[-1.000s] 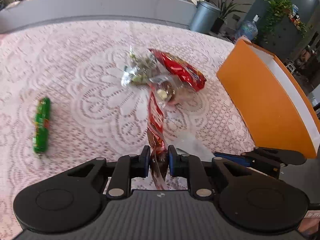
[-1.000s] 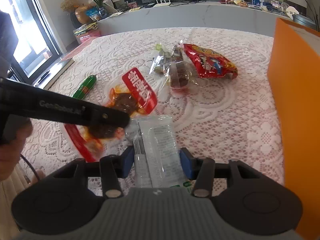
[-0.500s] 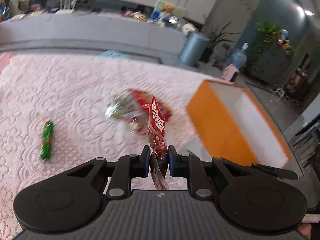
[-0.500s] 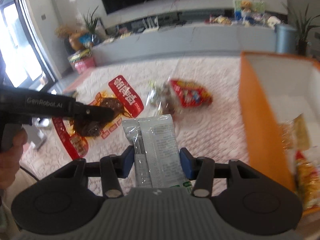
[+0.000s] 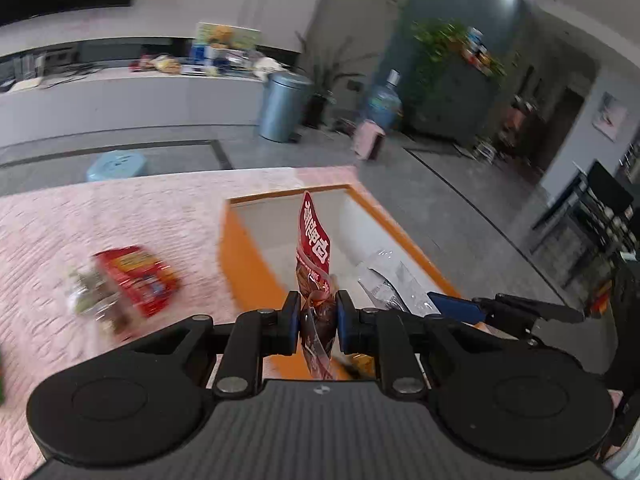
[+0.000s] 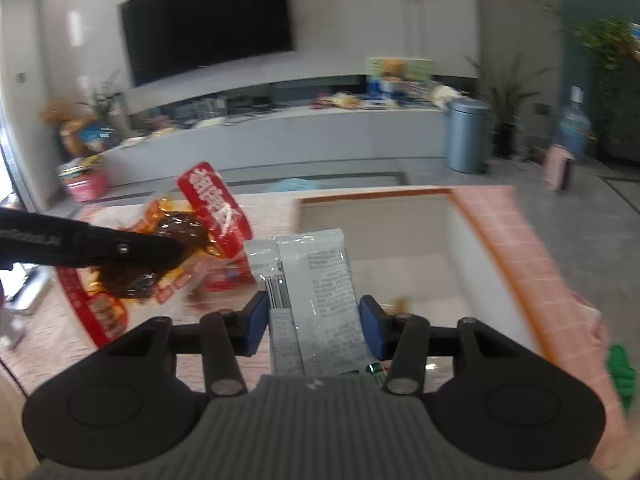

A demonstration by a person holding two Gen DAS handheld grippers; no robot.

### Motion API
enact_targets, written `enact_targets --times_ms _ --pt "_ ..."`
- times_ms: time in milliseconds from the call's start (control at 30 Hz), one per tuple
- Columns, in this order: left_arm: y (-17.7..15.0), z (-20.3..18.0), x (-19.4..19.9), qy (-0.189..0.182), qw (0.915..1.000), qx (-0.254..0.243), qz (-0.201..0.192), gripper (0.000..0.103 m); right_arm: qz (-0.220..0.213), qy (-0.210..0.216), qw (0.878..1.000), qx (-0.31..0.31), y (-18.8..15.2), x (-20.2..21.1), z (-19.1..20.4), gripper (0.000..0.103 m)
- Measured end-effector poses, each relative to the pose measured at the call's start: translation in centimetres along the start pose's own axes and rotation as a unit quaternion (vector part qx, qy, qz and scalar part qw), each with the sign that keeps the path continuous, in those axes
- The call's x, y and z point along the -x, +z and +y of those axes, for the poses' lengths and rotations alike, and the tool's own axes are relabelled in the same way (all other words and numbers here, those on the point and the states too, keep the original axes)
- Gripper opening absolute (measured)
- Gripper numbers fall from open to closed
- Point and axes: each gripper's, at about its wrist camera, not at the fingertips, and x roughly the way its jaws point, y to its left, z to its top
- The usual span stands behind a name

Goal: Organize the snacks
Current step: 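Lift both packets and carry them over the orange box, then lower both packets into the box and open both tools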

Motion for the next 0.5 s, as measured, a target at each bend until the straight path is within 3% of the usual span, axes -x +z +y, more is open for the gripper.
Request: enact_targets --times_ms 233,500 --pt "2.0 -4.2 -5.9 -0.005 0.9980 -0.053 0.036 0.019 0.039 -0.061 0.997 -0.011 1.0 -2.2 -5.7 0.048" --pt "2.1 -4.2 -12.0 0.009 0.9940 -0.061 0.090 0.019 0.101 -0.069 0.992 0.013 0.3 -6.8 -8.0 0.048"
